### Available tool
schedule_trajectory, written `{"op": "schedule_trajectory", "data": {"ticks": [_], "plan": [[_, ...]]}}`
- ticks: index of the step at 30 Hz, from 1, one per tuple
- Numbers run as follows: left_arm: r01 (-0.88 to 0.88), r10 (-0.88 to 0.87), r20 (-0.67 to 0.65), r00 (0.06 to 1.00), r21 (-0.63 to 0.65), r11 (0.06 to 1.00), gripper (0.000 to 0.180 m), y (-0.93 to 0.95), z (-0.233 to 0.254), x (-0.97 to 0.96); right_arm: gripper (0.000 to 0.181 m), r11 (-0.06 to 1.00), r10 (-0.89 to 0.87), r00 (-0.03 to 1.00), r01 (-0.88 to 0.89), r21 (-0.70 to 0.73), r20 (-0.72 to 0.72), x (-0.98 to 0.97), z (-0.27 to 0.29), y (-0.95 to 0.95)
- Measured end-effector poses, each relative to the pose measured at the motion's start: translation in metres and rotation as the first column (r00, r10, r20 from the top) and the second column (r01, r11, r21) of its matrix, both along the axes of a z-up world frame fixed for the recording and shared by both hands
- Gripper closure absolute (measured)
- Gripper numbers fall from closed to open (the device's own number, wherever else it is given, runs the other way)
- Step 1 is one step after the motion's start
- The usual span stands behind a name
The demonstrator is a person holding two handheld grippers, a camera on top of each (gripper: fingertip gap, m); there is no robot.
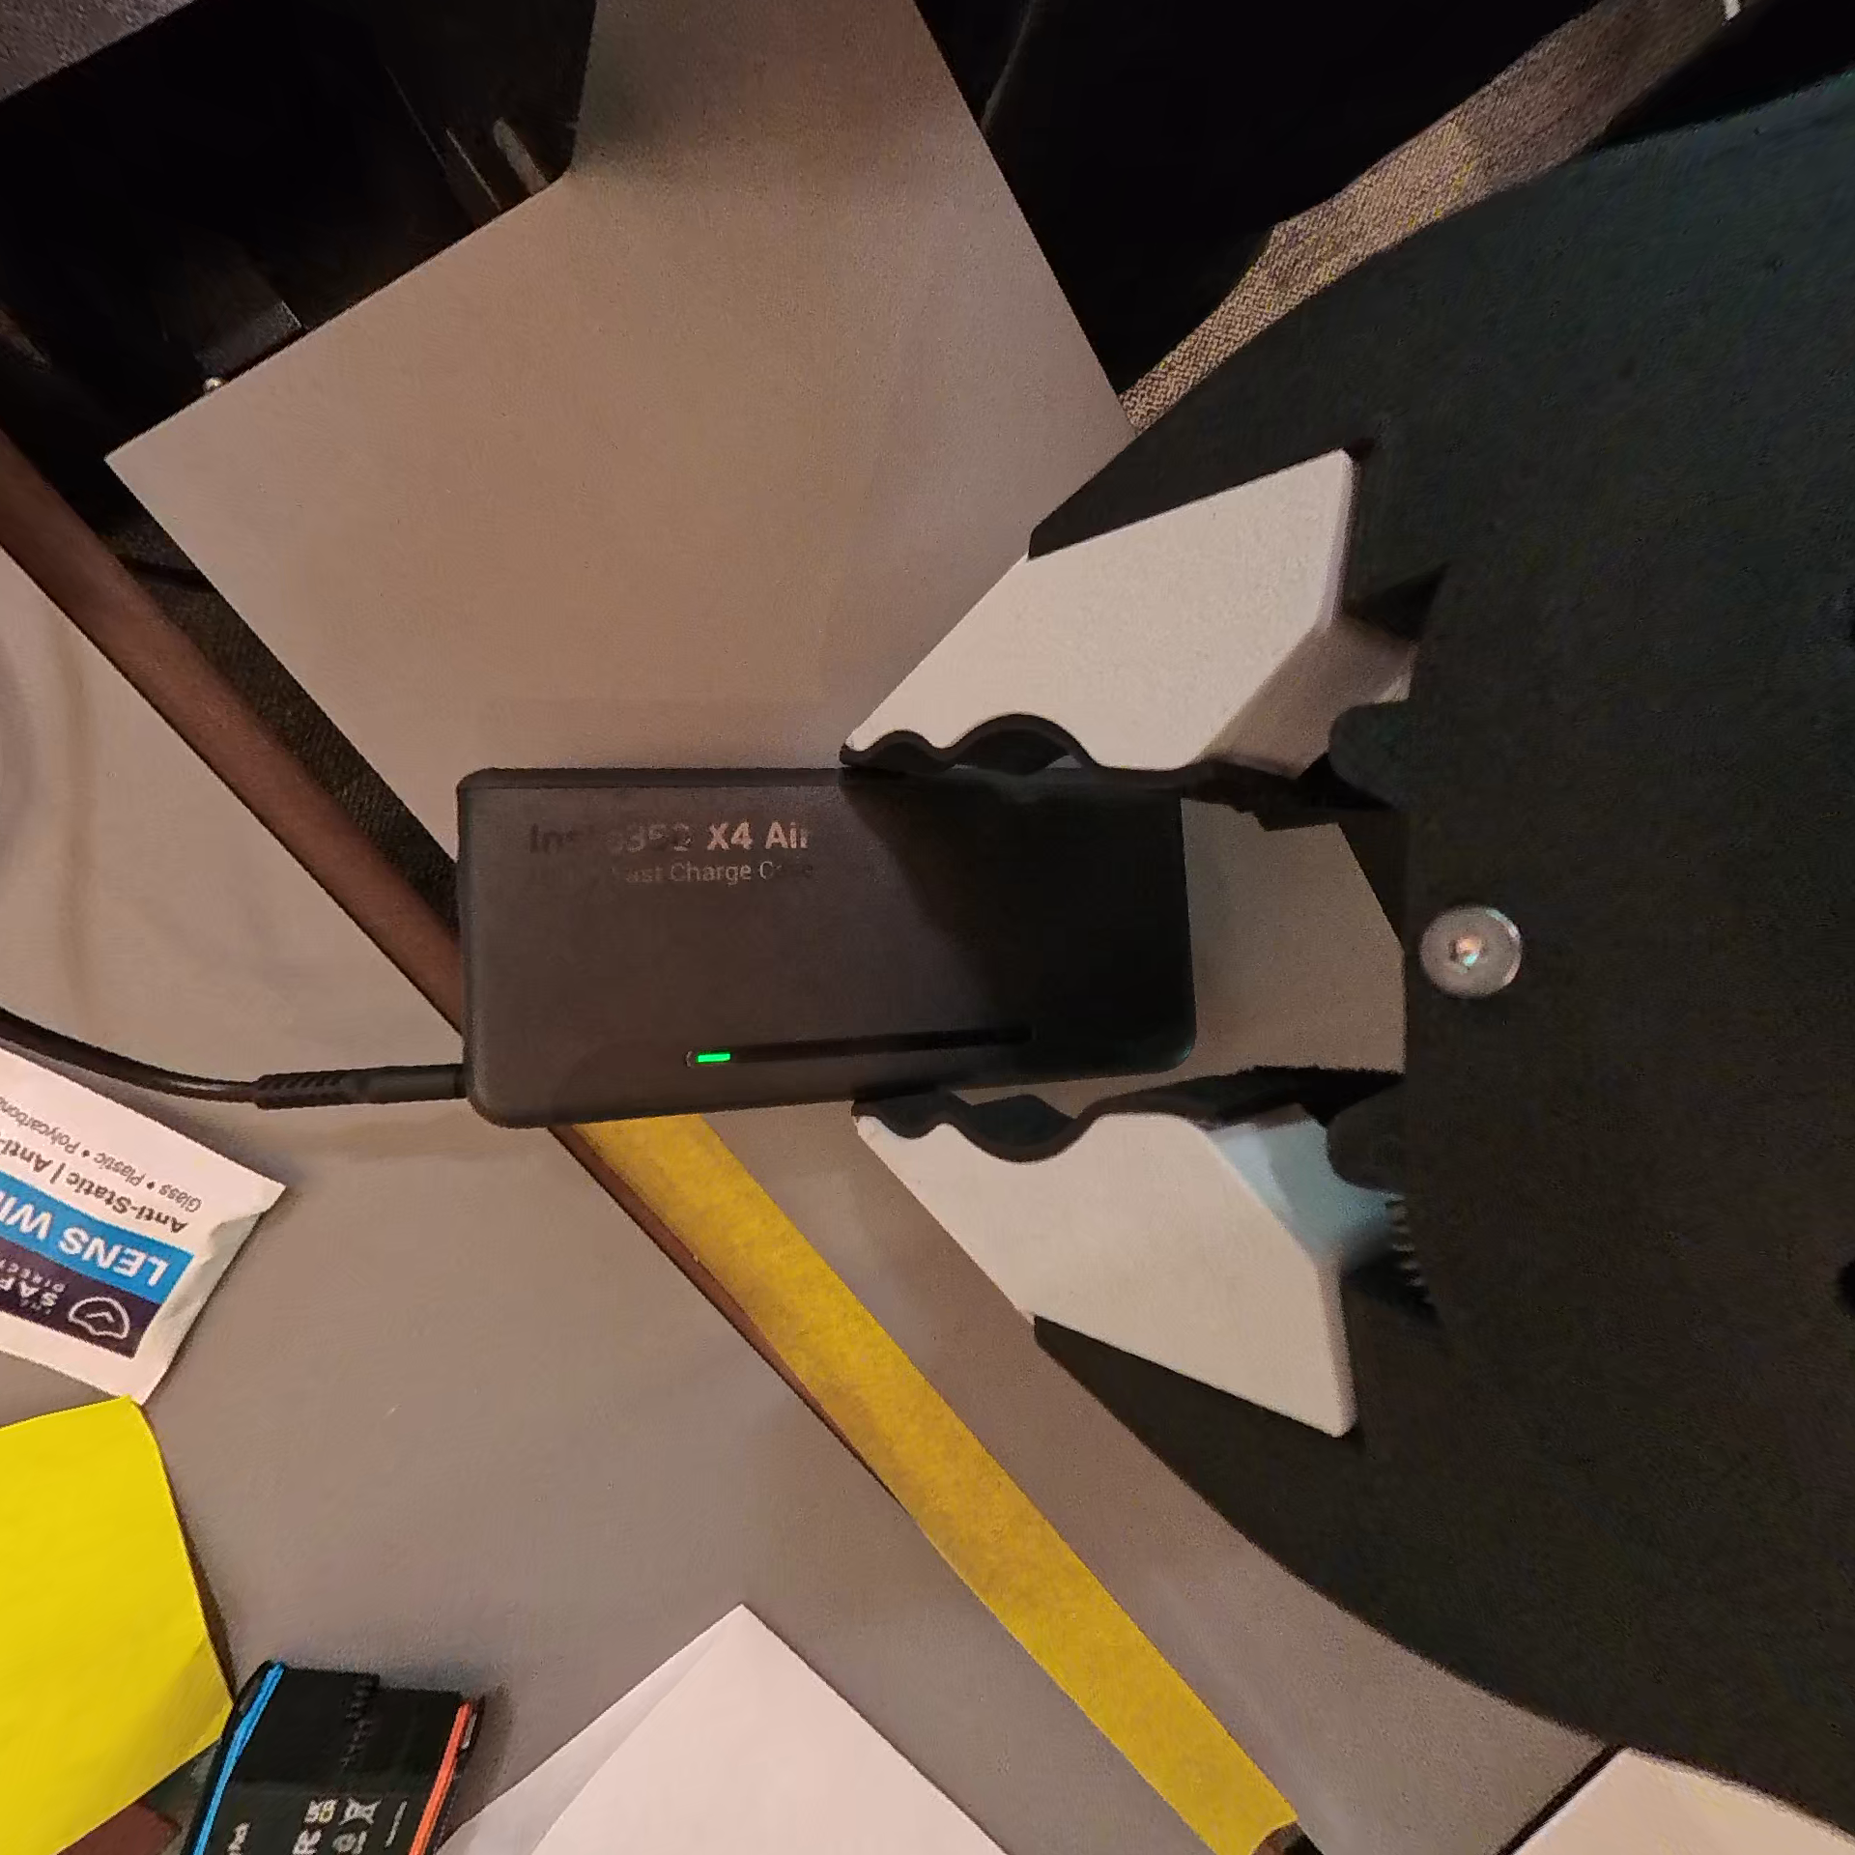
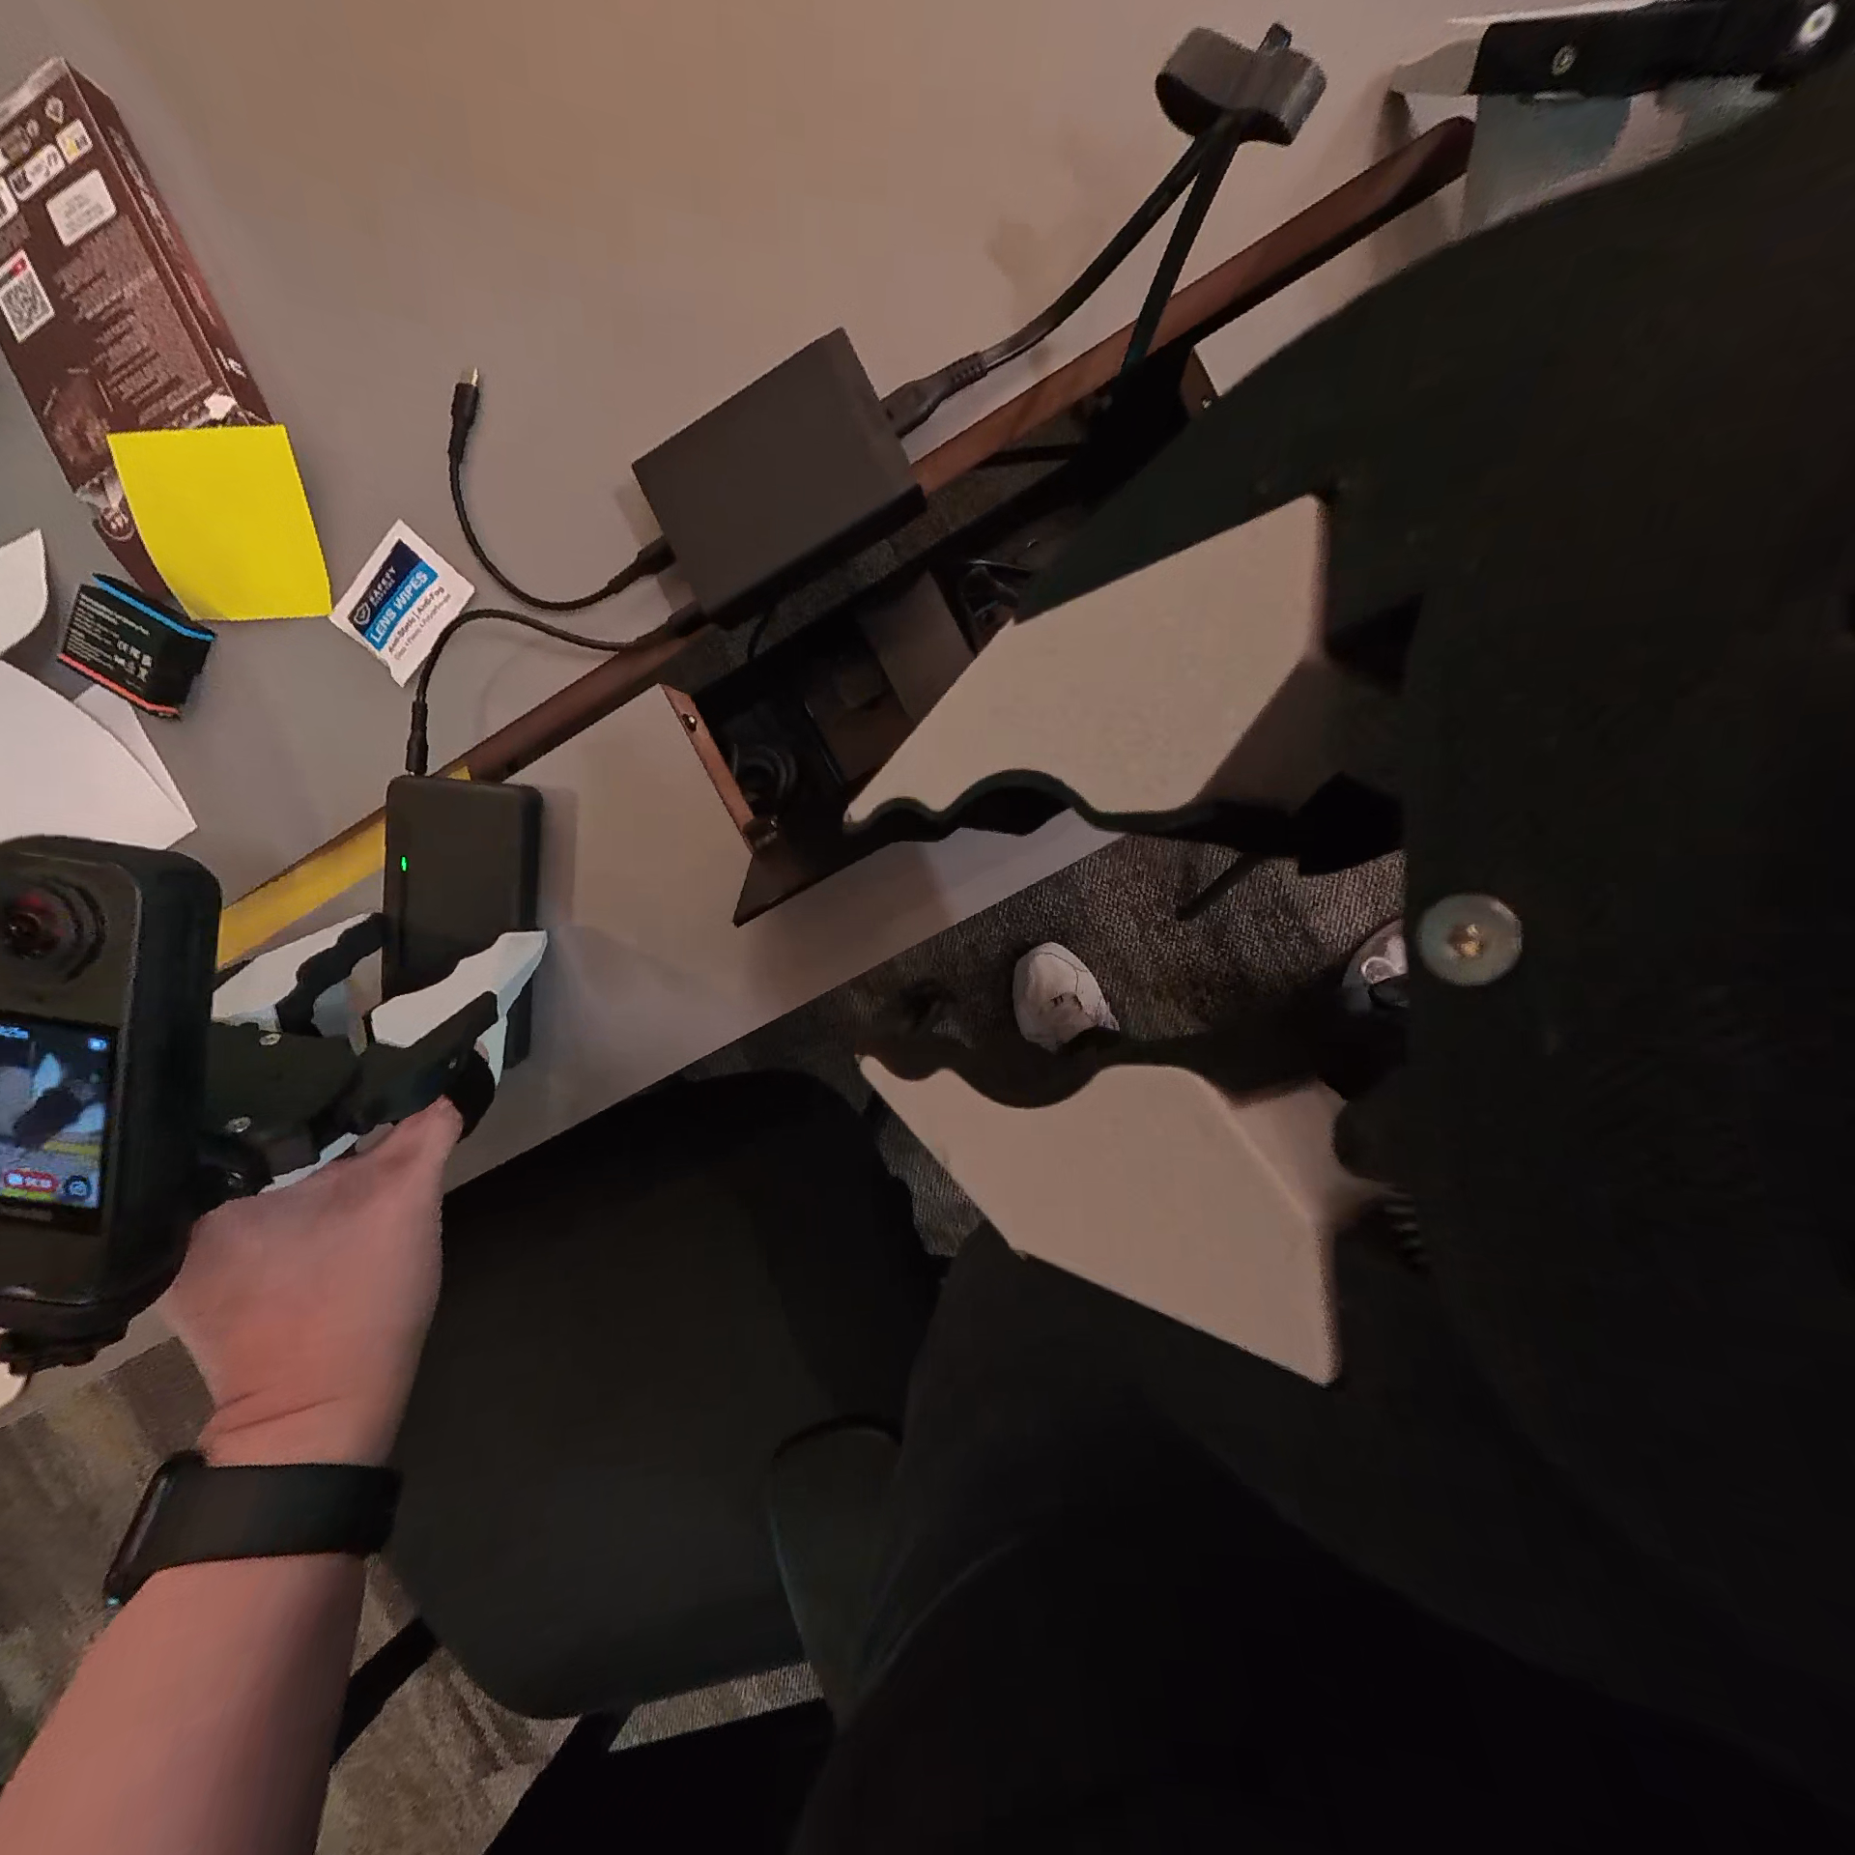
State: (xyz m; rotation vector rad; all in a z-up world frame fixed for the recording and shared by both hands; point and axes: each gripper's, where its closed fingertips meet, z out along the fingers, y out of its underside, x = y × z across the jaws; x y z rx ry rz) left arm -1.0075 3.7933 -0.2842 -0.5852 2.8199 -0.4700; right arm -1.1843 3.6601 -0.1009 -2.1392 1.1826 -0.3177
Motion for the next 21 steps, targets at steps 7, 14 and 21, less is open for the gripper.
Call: {"op": "schedule_trajectory", "data": {"ticks": [7,14,21], "plan": [[-0.013,0.013,-0.013,1.0,-0.006,1.0,0.117,0.0,0.0,-0.001,0.143,0.999,0.04,0.999,-0.04,-0.011,-0.025,-0.004,-0.008,0.004],[-0.151,0.106,-0.386,0.916,-0.088,0.985,0.117,-0.003,0.0,-0.015,0.143,0.999,0.044,0.998,-0.044,0.009,-0.041,-0.003,-0.012,0.008],[-0.246,0.048,-0.709,0.703,-0.18,0.952,0.117,-0.006,0.013,-0.025,0.143,0.997,0.079,0.995,-0.078,0.025,-0.053,0.002,-0.018,0.021]]}}
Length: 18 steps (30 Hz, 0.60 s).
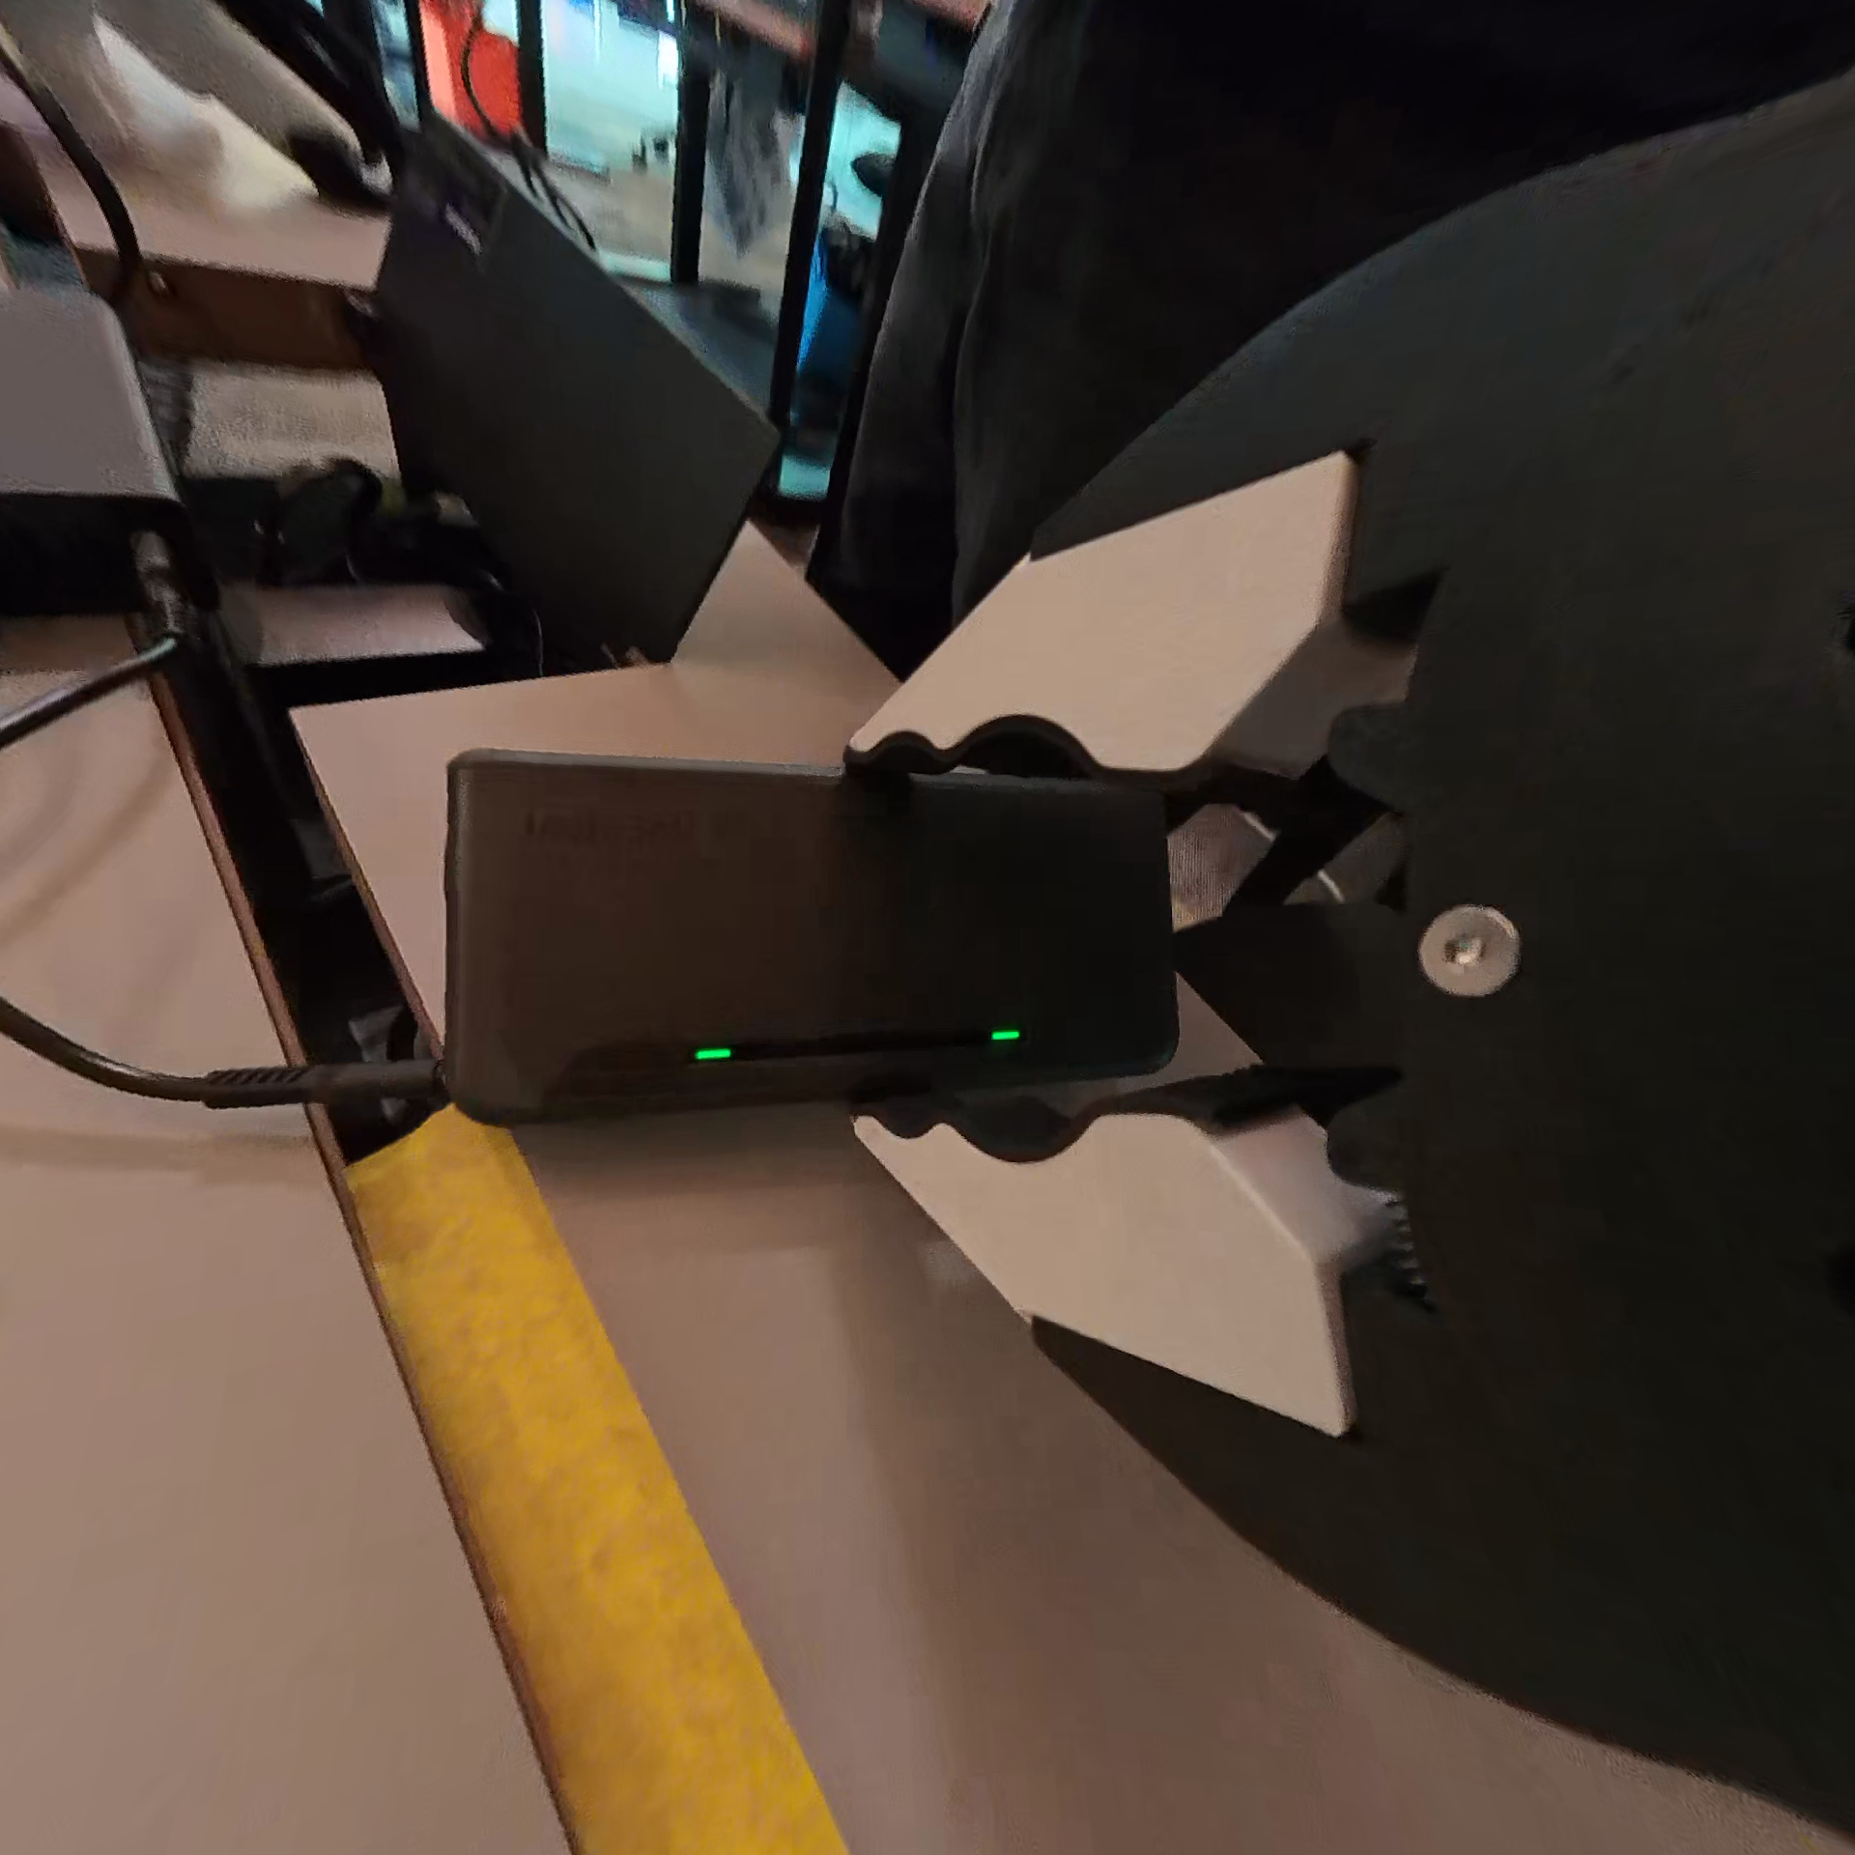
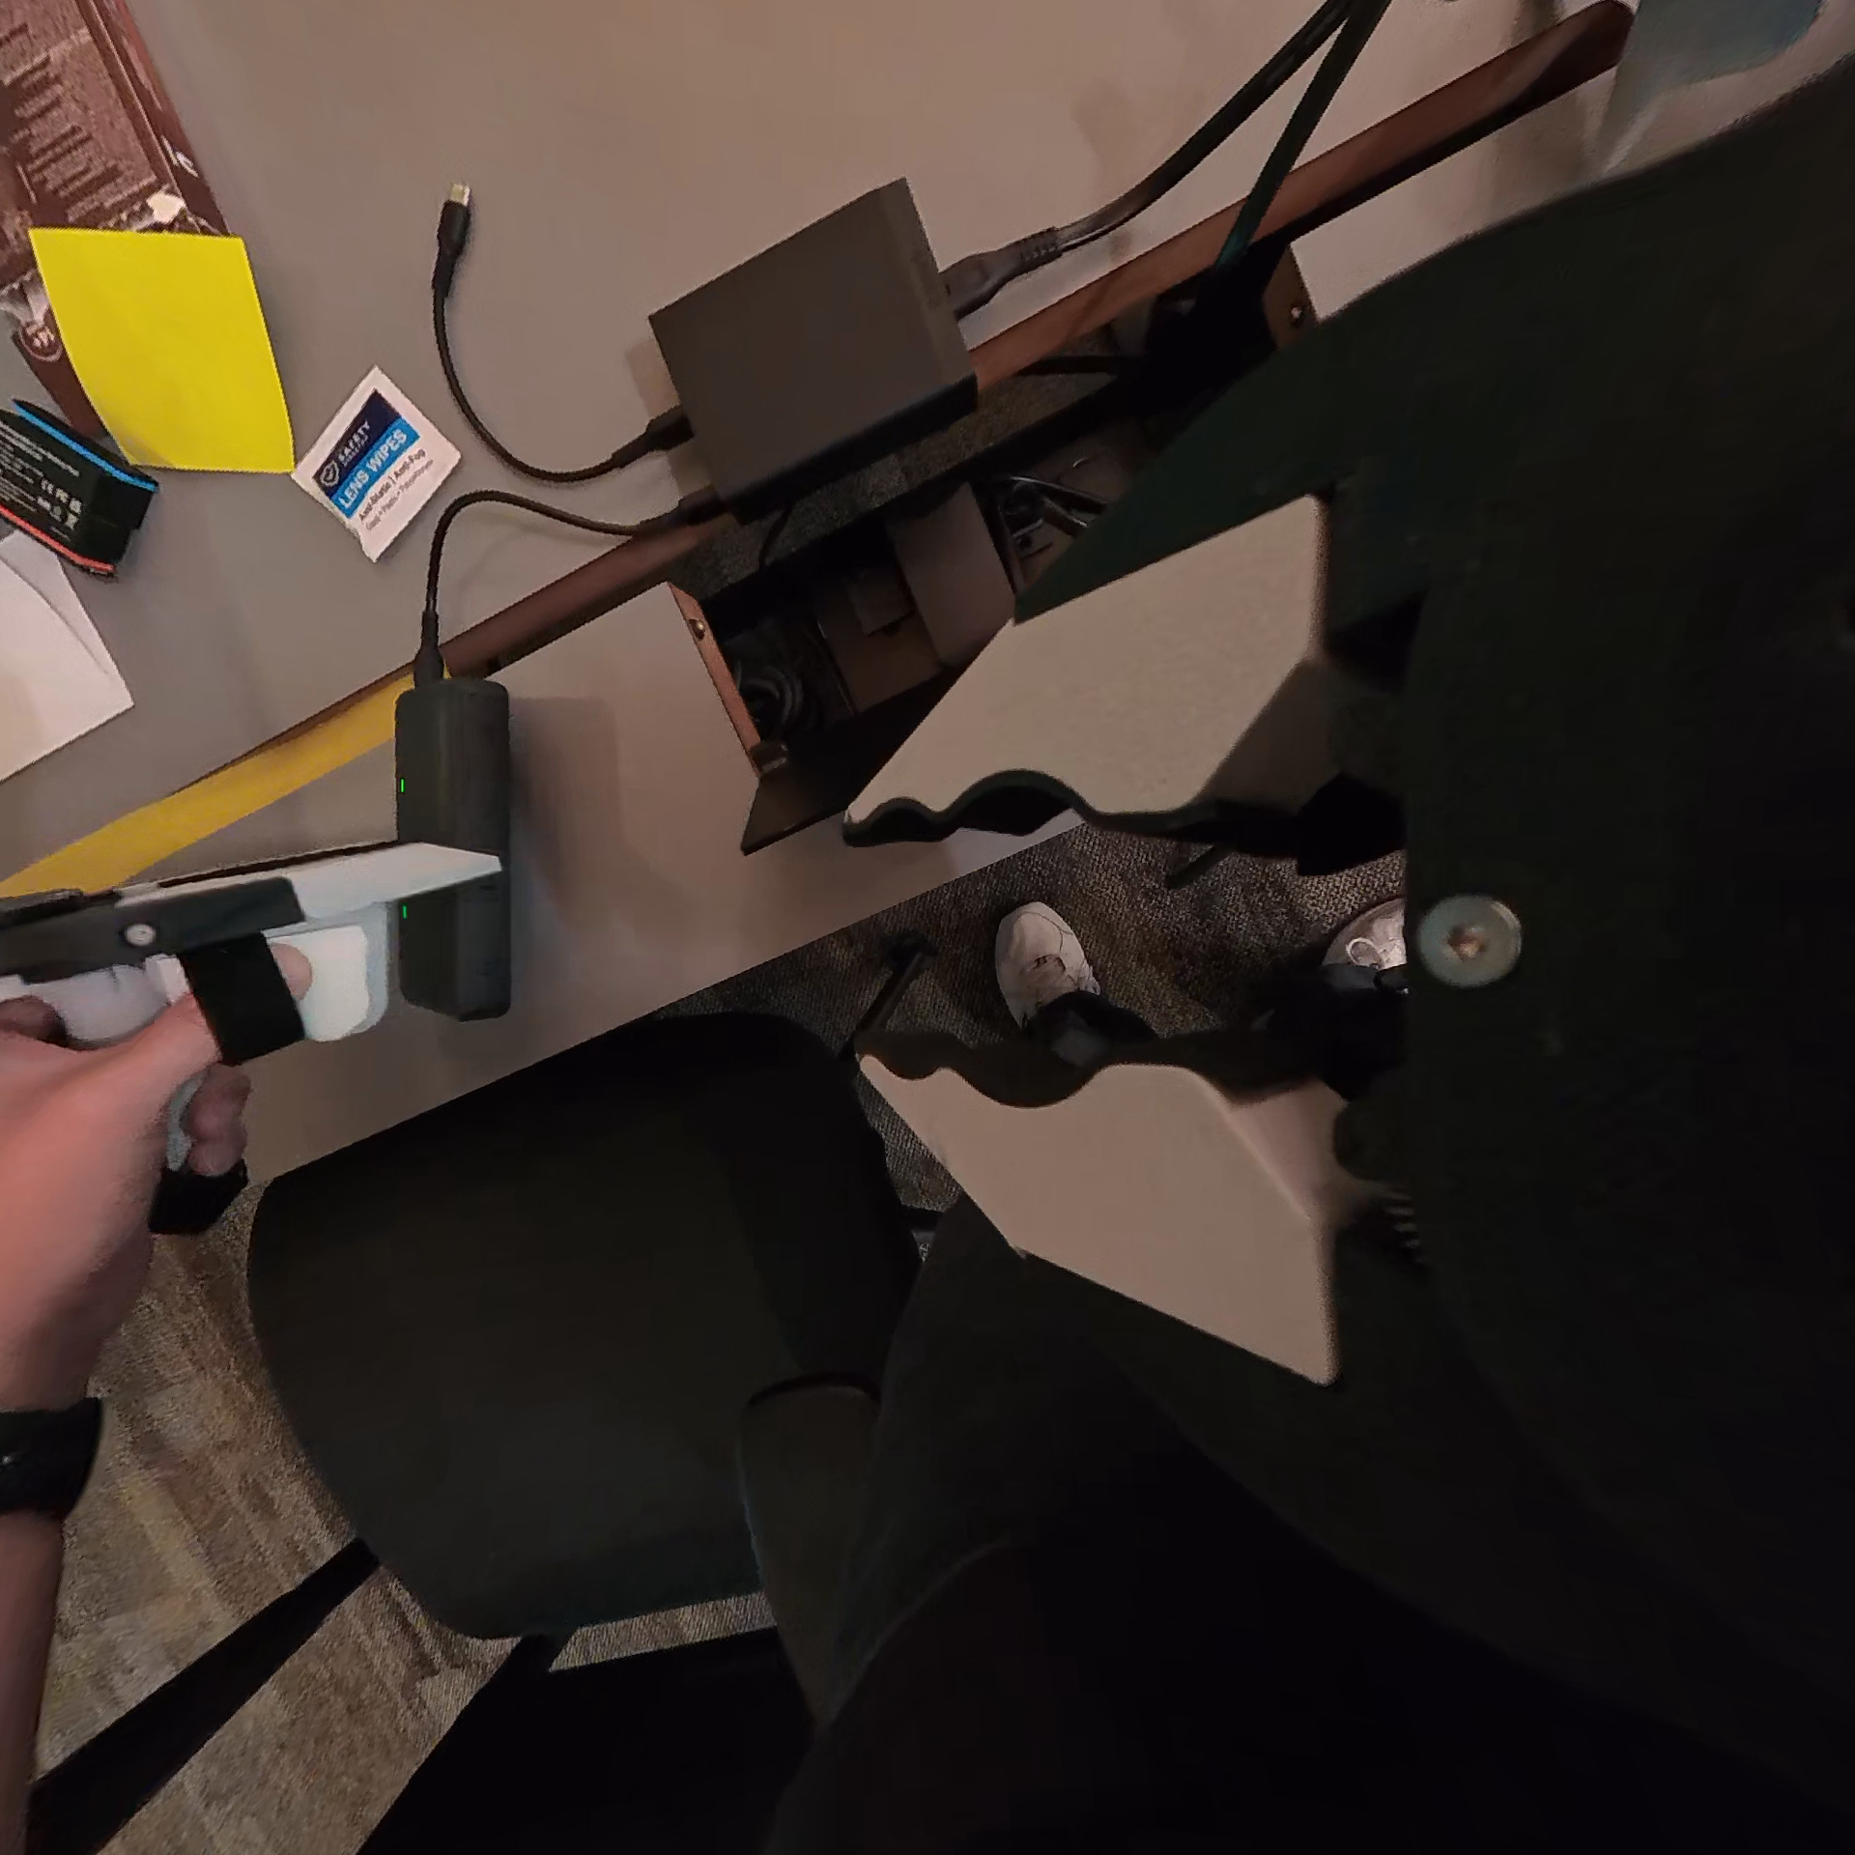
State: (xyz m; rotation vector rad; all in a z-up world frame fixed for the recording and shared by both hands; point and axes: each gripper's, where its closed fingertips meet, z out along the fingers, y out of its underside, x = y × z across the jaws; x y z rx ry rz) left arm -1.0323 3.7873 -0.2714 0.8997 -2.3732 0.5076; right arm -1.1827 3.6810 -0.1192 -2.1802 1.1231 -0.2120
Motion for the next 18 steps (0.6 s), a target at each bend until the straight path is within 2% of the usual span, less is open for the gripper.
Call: {"op": "schedule_trajectory", "data": {"ticks": [5,9,14,18], "plan": [[-0.044,0.03,-0.126,0.992,-0.118,0.992,0.117,0.001,0.005,0.004,0.142,0.998,0.008,0.999,-0.006,0.059,-0.037,-0.005,-0.003,0.008],[-0.05,0.027,-0.157,0.987,-0.146,0.988,0.117,0.001,0.006,0.005,0.142,0.999,-0.013,0.998,0.016,0.046,-0.053,-0.01,-0.008,0.004],[-0.004,-0.008,-0.102,0.995,-0.118,0.993,0.117,0.002,0.005,0.005,0.142,0.997,-0.055,0.997,0.058,0.046,-0.057,-0.013,-0.009,-0.003],[0.069,-0.067,0.05,0.996,-0.033,0.997,0.117,0.004,0.0,0.009,0.142,0.995,-0.088,0.995,0.089,0.034,-0.047,-0.015,-0.008,-0.009]]}}
